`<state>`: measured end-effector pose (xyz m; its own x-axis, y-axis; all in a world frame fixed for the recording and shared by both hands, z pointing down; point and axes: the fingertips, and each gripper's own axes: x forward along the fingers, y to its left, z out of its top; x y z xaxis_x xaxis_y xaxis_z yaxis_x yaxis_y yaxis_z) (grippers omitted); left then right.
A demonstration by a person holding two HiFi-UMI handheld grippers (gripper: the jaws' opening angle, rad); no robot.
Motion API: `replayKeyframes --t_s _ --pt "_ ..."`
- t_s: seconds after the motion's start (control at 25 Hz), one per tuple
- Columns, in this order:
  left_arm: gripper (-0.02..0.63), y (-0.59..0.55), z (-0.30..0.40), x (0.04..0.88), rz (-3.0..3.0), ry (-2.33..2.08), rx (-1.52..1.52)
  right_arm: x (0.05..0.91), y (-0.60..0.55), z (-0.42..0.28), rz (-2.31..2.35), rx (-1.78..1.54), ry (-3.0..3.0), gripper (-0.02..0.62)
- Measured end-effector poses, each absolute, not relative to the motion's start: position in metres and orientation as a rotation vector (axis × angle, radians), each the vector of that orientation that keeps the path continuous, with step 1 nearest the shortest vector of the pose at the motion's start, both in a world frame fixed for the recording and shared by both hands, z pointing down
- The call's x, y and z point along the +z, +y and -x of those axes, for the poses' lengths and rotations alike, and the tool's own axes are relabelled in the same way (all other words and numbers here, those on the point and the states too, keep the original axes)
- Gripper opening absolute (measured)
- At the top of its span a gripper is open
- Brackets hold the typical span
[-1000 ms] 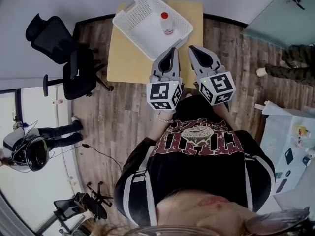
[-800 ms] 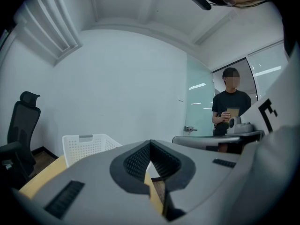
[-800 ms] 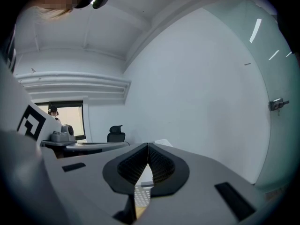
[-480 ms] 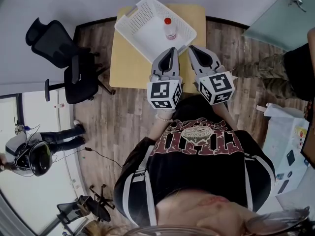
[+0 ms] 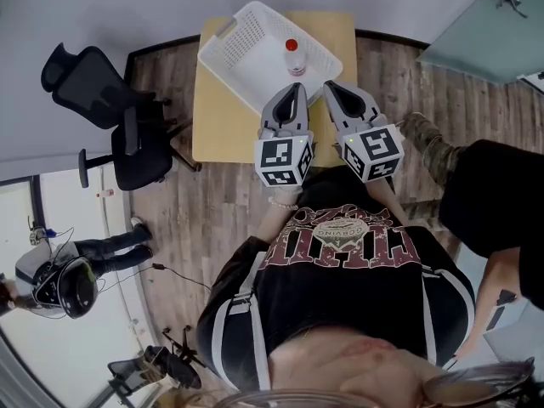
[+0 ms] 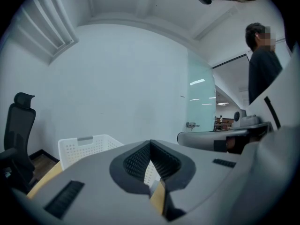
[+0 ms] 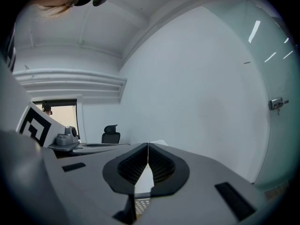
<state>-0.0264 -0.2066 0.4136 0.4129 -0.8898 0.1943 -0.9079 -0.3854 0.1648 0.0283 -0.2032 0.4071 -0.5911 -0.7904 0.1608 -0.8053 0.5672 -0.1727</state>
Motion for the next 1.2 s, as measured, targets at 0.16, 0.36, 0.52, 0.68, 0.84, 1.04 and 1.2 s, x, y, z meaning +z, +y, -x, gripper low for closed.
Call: replayKeyframes --t_s 0.16,0.36,0.52,0.68,0.84,1.04,1.2 --pt "0.048 -0.22 0.032 0.417 -2.428 -1.556 0.122 0.406 -0.211 -0.025 -1.411 0.356 -2.705 0.017" --pt "0.048 -0.234 0.034 0.422 -2.434 -1.536 0.143 0.407 -0.217 -0.03 -1.461 0.363 -2.682 0.018" --pt "0.049 -0.247 0.036 0.428 -2.439 -1.524 0.165 0.409 -0.223 -0.034 -1.499 0.368 -2.659 0.017" --pt "0.049 -0.261 0.036 0.432 -2.452 -1.506 0.18 0.412 -0.23 -0.038 -1.539 0.375 -2.63 0.018" --pt "0.049 -0.276 0.038 0.439 -2.463 -1.491 0.212 0.414 -0.238 -0.042 -1.573 0.38 -2.604 0.017" --pt "0.049 -0.293 0.044 0.449 -2.46 -1.494 0.256 0.418 -0.244 -0.048 -1.616 0.392 -2.569 0.017" --pt "0.051 -0.308 0.049 0.458 -2.453 -1.488 0.293 0.419 -0.25 -0.049 -1.641 0.397 -2.553 0.018"
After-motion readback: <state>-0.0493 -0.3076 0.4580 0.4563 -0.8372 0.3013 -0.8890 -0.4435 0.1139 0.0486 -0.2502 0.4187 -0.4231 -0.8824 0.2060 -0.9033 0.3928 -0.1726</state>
